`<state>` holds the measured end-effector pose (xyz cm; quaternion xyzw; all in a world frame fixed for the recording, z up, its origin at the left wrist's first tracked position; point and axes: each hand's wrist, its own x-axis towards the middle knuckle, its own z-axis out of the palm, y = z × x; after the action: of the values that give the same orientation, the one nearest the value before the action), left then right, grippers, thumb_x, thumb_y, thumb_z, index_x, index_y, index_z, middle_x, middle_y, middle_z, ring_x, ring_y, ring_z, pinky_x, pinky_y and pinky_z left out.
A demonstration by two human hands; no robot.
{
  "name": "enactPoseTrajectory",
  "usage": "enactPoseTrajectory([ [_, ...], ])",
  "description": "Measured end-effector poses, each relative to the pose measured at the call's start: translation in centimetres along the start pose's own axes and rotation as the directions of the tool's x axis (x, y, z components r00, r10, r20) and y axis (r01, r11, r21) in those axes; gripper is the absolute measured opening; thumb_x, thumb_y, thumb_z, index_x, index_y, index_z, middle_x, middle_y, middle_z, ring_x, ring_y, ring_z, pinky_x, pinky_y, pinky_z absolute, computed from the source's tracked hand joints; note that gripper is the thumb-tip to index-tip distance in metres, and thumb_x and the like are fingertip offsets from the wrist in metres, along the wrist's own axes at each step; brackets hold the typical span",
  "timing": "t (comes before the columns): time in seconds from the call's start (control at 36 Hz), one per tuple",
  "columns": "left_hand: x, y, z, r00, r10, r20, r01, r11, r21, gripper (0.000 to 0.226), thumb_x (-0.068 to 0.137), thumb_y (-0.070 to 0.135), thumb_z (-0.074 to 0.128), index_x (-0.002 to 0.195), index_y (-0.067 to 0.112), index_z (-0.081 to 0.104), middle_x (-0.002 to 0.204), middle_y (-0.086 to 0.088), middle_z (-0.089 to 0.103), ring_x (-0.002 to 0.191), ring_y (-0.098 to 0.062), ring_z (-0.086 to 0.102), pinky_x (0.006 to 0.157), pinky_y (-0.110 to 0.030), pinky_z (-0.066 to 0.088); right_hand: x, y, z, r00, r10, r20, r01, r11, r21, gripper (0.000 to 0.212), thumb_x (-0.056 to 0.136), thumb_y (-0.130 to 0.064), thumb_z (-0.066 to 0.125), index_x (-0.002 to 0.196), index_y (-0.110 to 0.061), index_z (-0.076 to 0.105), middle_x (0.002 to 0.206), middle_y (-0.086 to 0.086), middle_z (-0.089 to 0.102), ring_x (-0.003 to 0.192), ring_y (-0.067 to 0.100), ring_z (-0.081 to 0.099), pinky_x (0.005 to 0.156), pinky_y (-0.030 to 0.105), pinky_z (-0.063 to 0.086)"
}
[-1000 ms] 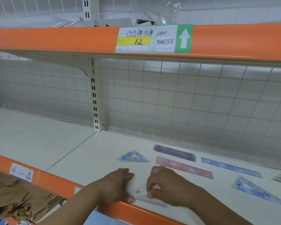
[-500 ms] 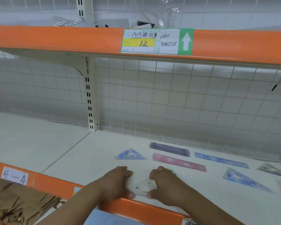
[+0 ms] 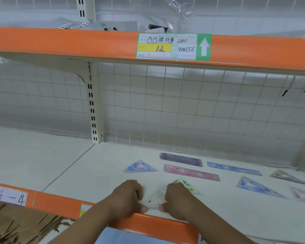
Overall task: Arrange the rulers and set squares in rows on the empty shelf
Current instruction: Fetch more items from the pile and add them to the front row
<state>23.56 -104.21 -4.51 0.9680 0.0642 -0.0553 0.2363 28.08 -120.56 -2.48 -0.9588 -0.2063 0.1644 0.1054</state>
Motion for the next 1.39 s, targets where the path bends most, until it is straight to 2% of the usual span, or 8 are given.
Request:
enactPoseTrajectory([
  [0.17,-0.3,0.3,-0.1,1.0,0.012,-0.008,-0.012,0.999,0.034,0.028,0.079,0.033,0.074,0.072,0.025,0.048,0.139,0.002,0.045,0.115,-0.013,0.052,0.092,-0.023,0.041,-0.3,-0.4,-0.1,1.0,-0.017,-0.017,0.017,0.999,-0.029,0.039,0.09,-0.026,0.063,0.121,-0.005,0.05,0.128,0.011,0.053,0.119,0.026,0.049,0.095,0.032,0.042],
  [0.31,-0.6,0.6,-0.1,0.999,0.033,-0.021,-0.033,0.999,0.033,0.03,0.084,0.031,0.07,0.068,0.024,0.045,0.14,-0.001,0.044,0.119,-0.015,0.048,0.094,-0.023,0.038,-0.1,-0.6,0.2,1.0,0.024,0.021,-0.024,1.0,-0.011,0.026,0.091,-0.024,0.061,0.077,-0.016,0.042,0.082,-0.001,0.048,0.09,0.019,0.046,0.059,0.021,0.034],
  [0.61,-0.7,0.7,-0.3,0.999,0.04,-0.001,-0.04,0.998,0.038,0.029,0.086,0.034,0.067,0.07,0.025,0.044,0.142,-0.002,0.042,0.127,-0.016,0.043,0.099,-0.024,0.034,-0.2,-1.2,0.6,0.999,0.018,-0.034,-0.02,0.998,-0.063,0.033,0.093,-0.017,0.057,0.121,-0.002,0.05,0.124,0.013,0.05,0.121,0.029,0.046,0.098,0.034,0.04],
  [0.89,-0.1,1.4,-0.1,0.999,-0.049,0.011,0.048,0.994,0.101,0.027,0.083,0.028,0.069,0.07,0.024,0.046,0.108,-0.002,0.06,0.1,-0.018,0.059,0.086,-0.025,0.047,-0.2,-1.3,0.3,0.999,0.048,-0.001,-0.048,0.997,-0.059,0.023,0.091,-0.016,0.06,0.075,-0.012,0.043,0.114,0.013,0.057,0.101,0.023,0.053,0.082,0.03,0.042],
  [0.94,0.0,1.4,0.0,0.998,-0.057,0.003,0.056,0.991,0.122,0.028,0.084,0.029,0.068,0.069,0.024,0.045,0.109,-0.003,0.06,0.102,-0.018,0.059,0.089,-0.026,0.048,0.2,-1.2,0.4,0.999,0.043,0.011,-0.042,0.998,-0.046,0.012,0.091,-0.017,0.06,0.09,-0.009,0.052,0.12,0.013,0.057,0.106,0.024,0.054,0.083,0.03,0.042],
  [1.03,0.1,1.4,0.1,0.999,-0.054,0.003,0.054,0.989,0.137,0.028,0.084,0.03,0.069,0.07,0.024,0.045,0.11,-0.003,0.059,0.102,-0.019,0.058,0.09,-0.027,0.047,0.5,-1.1,0.3,0.997,0.071,0.021,-0.071,0.997,-0.013,0.042,0.089,-0.022,0.065,0.123,-0.002,0.051,0.129,0.014,0.053,0.12,0.028,0.051,0.096,0.033,0.043],
  [1.19,0.4,1.0,0.2,1.0,-0.019,0.003,0.018,0.986,0.164,0.016,0.085,0.025,0.065,0.088,0.014,0.053,0.112,-0.006,0.054,0.1,-0.019,0.055,0.09,-0.029,0.047,0.6,-0.4,0.7,0.996,0.079,-0.037,-0.074,0.991,0.115,0.058,0.083,-0.024,0.072,0.128,-0.006,0.041,0.131,0.01,0.05,0.12,0.025,0.049,0.093,0.029,0.042],
  [1.39,0.1,0.9,0.0,1.0,0.026,0.013,-0.028,0.985,0.17,0.027,0.086,0.031,0.065,0.072,0.024,0.043,0.104,0.0,0.049,0.093,-0.016,0.051,0.09,-0.029,0.047,-0.6,0.7,0.7,0.997,-0.069,-0.041,0.076,0.974,0.213,0.068,0.086,-0.022,0.068,0.143,-0.024,0.031,0.136,0.005,0.045,0.122,0.02,0.047,0.098,0.028,0.04],
])
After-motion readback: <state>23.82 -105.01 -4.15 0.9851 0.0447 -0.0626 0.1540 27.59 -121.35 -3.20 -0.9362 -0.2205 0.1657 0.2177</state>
